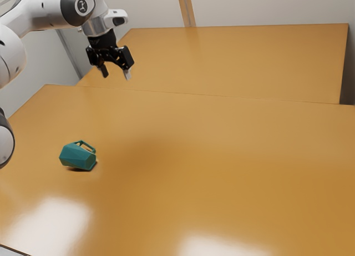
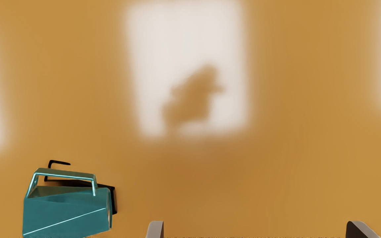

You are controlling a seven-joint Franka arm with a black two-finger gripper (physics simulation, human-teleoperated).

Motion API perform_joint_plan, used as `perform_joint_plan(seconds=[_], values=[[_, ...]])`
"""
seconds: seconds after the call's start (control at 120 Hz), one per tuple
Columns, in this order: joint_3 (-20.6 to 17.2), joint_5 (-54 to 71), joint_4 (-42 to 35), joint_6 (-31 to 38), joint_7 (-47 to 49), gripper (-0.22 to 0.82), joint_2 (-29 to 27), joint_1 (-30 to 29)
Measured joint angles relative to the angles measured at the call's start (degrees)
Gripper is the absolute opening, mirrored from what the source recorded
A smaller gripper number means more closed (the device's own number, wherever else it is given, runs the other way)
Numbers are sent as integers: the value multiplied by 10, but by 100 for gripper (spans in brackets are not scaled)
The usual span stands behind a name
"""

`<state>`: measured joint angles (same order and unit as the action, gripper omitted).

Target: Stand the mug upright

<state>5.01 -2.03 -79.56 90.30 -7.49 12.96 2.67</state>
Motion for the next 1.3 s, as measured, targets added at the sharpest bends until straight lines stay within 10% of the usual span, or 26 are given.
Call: perform_joint_plan(seconds=[0.375, 0.575, 1.3], values=[[-1, -8, -2, -20, 10, 60, -8, 2], [80, -127, -3, -51, -40, 60, -10, -33], [90, -396, -2, -139, -317, 60, 187, -383]])
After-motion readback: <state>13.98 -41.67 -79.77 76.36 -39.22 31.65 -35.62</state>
